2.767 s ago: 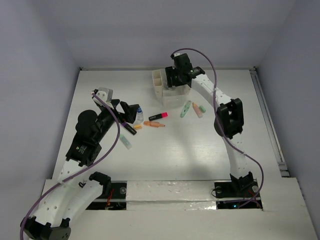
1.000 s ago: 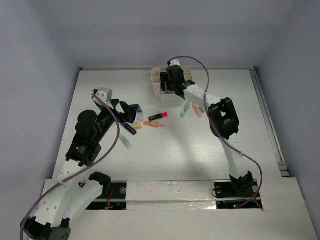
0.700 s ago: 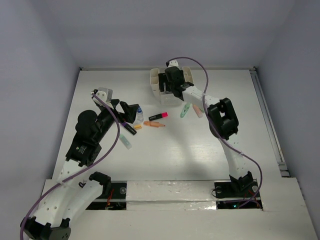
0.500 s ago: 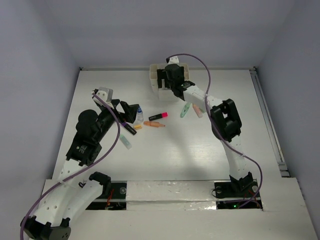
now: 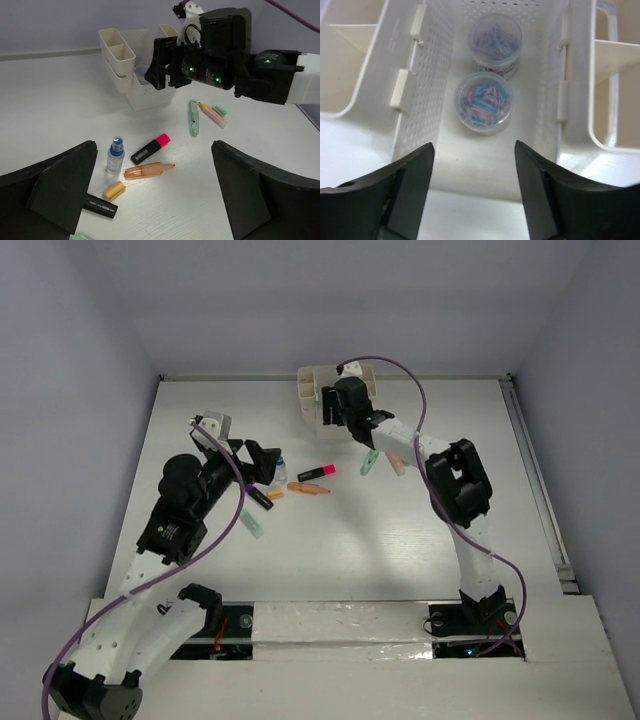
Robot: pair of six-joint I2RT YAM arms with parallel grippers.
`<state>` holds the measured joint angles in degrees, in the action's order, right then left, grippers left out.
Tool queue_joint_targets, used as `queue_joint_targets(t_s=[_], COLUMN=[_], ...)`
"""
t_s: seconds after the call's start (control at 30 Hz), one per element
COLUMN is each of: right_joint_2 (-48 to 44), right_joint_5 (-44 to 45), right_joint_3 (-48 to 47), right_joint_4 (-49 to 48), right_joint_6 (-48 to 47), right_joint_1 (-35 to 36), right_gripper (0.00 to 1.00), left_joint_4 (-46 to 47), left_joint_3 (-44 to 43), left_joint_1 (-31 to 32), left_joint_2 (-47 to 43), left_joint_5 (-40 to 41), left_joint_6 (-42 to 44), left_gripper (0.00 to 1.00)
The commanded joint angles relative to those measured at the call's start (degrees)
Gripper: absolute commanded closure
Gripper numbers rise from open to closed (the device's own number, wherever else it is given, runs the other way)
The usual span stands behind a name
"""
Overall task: Sort the stationery into containers
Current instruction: Place the stationery in the storage box, then pick up the stationery from the center of the board.
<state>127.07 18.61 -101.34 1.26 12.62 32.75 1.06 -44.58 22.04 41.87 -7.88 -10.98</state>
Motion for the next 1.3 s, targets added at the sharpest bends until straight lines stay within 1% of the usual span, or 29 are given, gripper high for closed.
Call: queue_joint_targets(t_s=[0.0, 0.03, 0.1, 0.13, 0.2, 0.23, 0.27, 0.33, 0.37, 0.4, 0.47, 0.5, 0.53, 0.6, 0.63, 0.67, 0.7, 0.73, 0.77, 0.8, 0.83, 0.9, 0.97, 1.0, 1.03, 1.07, 1.1, 1.13, 1.27], right_joint_2=[-7.44, -8.14, -10.25, -10.95, -12.79, -13.42, -14.03, -15.87, -16.75, -17.63, -20.88, -23.5, -23.53, -28.43, -30.11, -33.69, -35.64, -37.57, -41.59, -43.55, -45.57, -51.09, -54.71, -56.56, -59.88, -61.31, -62.54, -63.77, -66.42], right_joint_5=[-0.33, -0.5, -1.91, -2.43, -4.45, -5.68, -6.3, -7.44, -8.84, -9.55, -12.01, -13.59, -13.6, -16.58, -17.46, -18.77, -20.44, -20.98, -21.51, -21.6, -21.6, -21.6, -21.43, -21.25, -21.07, -19.94, -19.32, -18.97, -20.01], right_joint_3=[2.72, 3.07, 3.34, 3.6, 3.78, 4.13, 4.39, 5.18, 6.49, 7.38, 9.4, 11.23, 12.47, 16.5, 18.18, 19.94, 21.69, 25.45, 27.4, 29.34, 32.75, 35.5, 39.63, 41.21, 42.61, 45.33, 46.48, 47.45, 49.92], right_joint_4=[-5.38, -5.74, -5.83, -5.57, -4.86, -4.34, -3.98, -3.37, -3.28, -3.28, -3.1, -2.41, -2.4, -1.61, -1.43, -1.35, -1.43, 0.48, 0.67, 0.85, 1.64, 2.87, 3.75, 3.67, 3.49, 3.4, 3.49, 3.49, 3.23], right_joint_6=[-0.23, -0.4, -0.32, -0.14, 0.29, 0.73, 1.0, 1.61, 1.96, 2.14, 2.58, 2.93, 3.28, 3.72, 4.51, 4.86, 5.3, 5.83, 5.92, 5.92, 5.66, 5.13, 4.61, 4.26, 4.17, 3.99, 3.9, 3.9, 4.34], right_joint_1=[0.56, 0.56, 0.56, 0.56, 0.56, 0.56, 0.56, 0.56, 0.56, 0.56, 0.56, 0.56, 0.56, 0.56, 0.56, 0.56, 0.56, 1.08, 1.09, 1.09, 1.09, 1.09, 1.09, 1.09, 1.09, 1.09, 1.09, 1.09, 1.09], right_gripper=[0.31, 0.38, 0.41, 0.54, 0.65, 0.81, 0.88, 0.96, 0.98, 0.98, 0.97, 0.96, 0.95, 0.92, 0.88, 0.84, 0.82, 0.77, 0.74, 0.71, 0.64, 0.56, 0.54, 0.54, 0.51, 0.51, 0.5, 0.47, 0.39], left_joint_4=[3.6, 3.6, 3.77, 3.77, 3.6, 3.51, 3.34, 1.76, 0.88, -0.95, -2.89, -4.47, -5.44, -8.7, -9.75, -11.24, -11.52, -11.52, -11.26, -10.99, -10.9, -11.16, -11.25, -11.43, -11.52, -11.87, -12.91, -13.01, -12.49], left_joint_3=[-0.42, -0.51, -0.86, -1.04, -1.47, -1.65, -1.83, -2.7, -3.06, -3.49, -4.46, -5.25, -5.78, -6.92, -8.06, -8.5, -9.03, -9.12, -9.12, -9.12, -9.12, -9.56, -9.83, -10.44, -10.79, -11.23, -11.76, -12.2, -11.94], left_joint_1=[0.19, 0.19, 0.19, 0.19, 0.19, 0.19, 0.19, 0.19, 0.19, 0.19, 0.19, 0.19, 0.19, 0.19, -0.42, -1.38, -2.35, -3.4, -6.37, -7.88, -9.28, -11.57, -12.11, -12.11, -12.11, -12.11, -12.11, -12.11, -12.11], left_joint_2=[0.49, 0.58, 0.93, 0.94, 1.02, 1.02, 1.2, 1.99, 2.43, 3.56, 4.62, 5.93, 6.82, 9.88, 11.21, 12.44, 15.06, 16.48, 19.28, 20.61, 22.19, 26.22, 28.52, 30.97, 32.13, 33.35, 35.54, 36.35, 38.55], left_joint_5=[-0.03, -0.12, 0.06, 0.23, 1.02, 1.72, 2.6, 6.89, 9.7, 14.68, 18.06, 21.29, 23.33, 26.41, 27.29, 27.91, 26.53, 24.86, 21.01, 19.41, 18.44, 19.73, 20.88, 21.67, 21.77, 22.03, 22.99, 23.17, 24.14], left_joint_6=[-0.53, -0.79, -0.97, -1.06, -1.58, -1.85, -2.81, -4.39, -5.44, -8.32, -10.1, -11.94, -12.91, -13.89, -14.24, -14.5, -14.42, -14.07, -13.8, -13.63, -13.54, -13.19, -12.58, -12.48, -12.31, -12.22, -12.48, -12.48, -12.57], left_gripper=[0.01, 0.01, 0.01, 0.01, 0.01, 0.01, 0.01, 0.01, 0.01, 0.01, 0.01, 0.01, 0.01, 0.01, 0.01, 0.01, 0.01, 0.01, 0.01, 0.01, 0.01, 0.01, 0.04, 0.06, 0.11, 0.12, 0.15, 0.2, 0.27])
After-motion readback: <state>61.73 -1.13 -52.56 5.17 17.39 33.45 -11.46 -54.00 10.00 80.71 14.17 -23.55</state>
